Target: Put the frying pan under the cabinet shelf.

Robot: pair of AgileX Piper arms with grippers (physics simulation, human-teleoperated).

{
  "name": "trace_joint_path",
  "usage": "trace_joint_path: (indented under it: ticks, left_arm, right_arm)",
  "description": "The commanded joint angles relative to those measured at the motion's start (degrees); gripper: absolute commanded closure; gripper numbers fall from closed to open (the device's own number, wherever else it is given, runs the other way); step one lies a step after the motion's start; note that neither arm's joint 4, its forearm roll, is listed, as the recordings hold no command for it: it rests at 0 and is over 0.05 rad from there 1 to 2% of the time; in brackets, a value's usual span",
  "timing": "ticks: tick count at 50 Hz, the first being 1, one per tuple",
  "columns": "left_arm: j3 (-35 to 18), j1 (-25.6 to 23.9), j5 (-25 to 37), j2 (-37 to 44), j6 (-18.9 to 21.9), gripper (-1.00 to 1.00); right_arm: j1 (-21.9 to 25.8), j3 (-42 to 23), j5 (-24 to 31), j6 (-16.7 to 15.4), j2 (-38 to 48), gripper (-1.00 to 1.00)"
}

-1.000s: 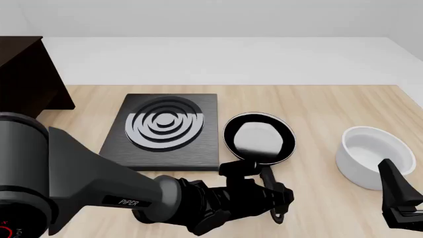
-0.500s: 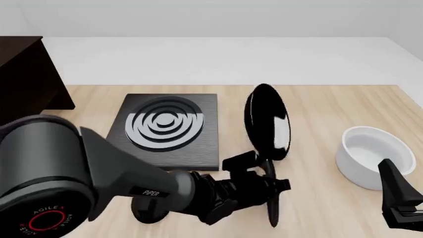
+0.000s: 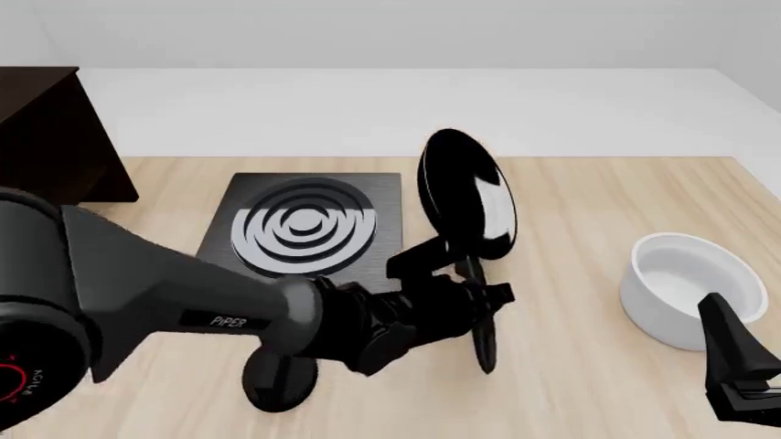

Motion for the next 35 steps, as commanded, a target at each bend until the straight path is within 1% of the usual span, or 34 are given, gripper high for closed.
trace_joint_path:
  ticks: [1,5,8,9,11,13,14,16,17,18,19,21,22,25,26,28,29,30,31,32,33,34,35]
  left_arm:
    - [1.48,1.26,1.01,-9.02,0.93,1.00]
    - [3.28,1.06,1.19,-13.30,0.80,1.00]
    - [4.61,0.90,0.57,-15.68,-0.25,1.00]
    - [5.50,0.79,-0.19,-16.72,-1.28,1.00]
    - [5.97,1.29,-0.25,-18.81,-1.37,1.00]
    - [7.13,1.72,-1.53,-20.65,-2.68,1.00]
    - [7.15,1.97,-1.53,-21.12,-2.40,1.00]
    - [8.65,1.79,-2.80,-22.71,-3.99,1.00]
    - [9.18,2.29,-3.29,-23.41,-4.10,1.00]
    - [10.54,2.14,-4.64,-24.62,-5.58,1.00]
    - [10.56,2.14,-4.66,-24.63,-5.58,1.00]
    - [13.05,2.69,-7.10,-27.24,-8.02,1.00]
    - [13.86,2.67,-7.64,-28.46,-8.28,1.00]
    - [17.27,3.88,-10.50,-31.81,-10.80,1.00]
    - [18.44,3.76,-11.62,-31.70,-12.57,1.00]
    - [18.76,3.96,-11.50,-32.77,-12.23,1.00]
    - [18.99,5.01,-10.41,-34.74,-11.32,1.00]
    - [19.23,5.57,-9.82,-35.60,-11.34,1.00]
    - [20.79,4.69,-11.14,-37.02,-13.22,1.00]
    - [21.04,5.05,-10.41,-38.52,-12.85,1.00]
    - [22.39,5.59,-11.78,-39.37,-14.41,1.00]
    - [23.64,4.97,-13.05,-39.84,-15.89,1.00]
    - [24.47,5.62,-14.00,-40.12,-16.67,1.00]
  right_arm:
    - [0.00,0.00,0.00,0.00,-0.01,-1.00]
    - [0.01,0.00,0.00,0.00,0.00,-1.00]
    - [0.00,0.00,0.00,0.00,-0.01,-1.00]
    - [-0.01,0.00,0.00,0.02,-0.01,-1.00]
    - [0.00,0.00,0.01,0.01,-0.02,-1.00]
    - [-0.01,0.00,-0.01,0.02,0.02,-1.00]
    - [-0.01,0.00,0.00,0.01,0.00,-1.00]
    - [0.00,0.00,0.00,0.00,0.00,-1.00]
    - [0.00,0.00,0.00,0.01,0.00,-1.00]
    - [-0.01,0.00,0.00,0.01,0.01,-1.00]
    - [-0.01,0.00,0.00,0.01,0.01,-1.00]
    - [-0.01,0.00,0.00,0.01,0.00,-1.00]
    - [0.00,0.00,0.00,0.01,0.00,-1.00]
    - [-0.01,0.00,0.00,-0.02,0.00,-1.00]
    - [-0.02,0.00,0.01,0.00,-0.02,-1.00]
    - [0.00,0.00,0.01,0.01,-0.02,-1.00]
    - [-0.01,0.00,0.00,0.00,0.01,-1.00]
    - [0.00,0.00,-0.01,0.01,0.03,-1.00]
    - [-0.01,0.00,-0.01,-0.01,0.02,-1.00]
    - [-0.01,0.00,0.01,0.02,-0.02,-1.00]
    - [-0.01,0.00,0.00,0.01,0.00,-1.00]
    - [0.00,0.00,0.00,0.01,0.00,-1.00]
    - [-0.01,0.00,0.01,0.01,-0.01,-1.00]
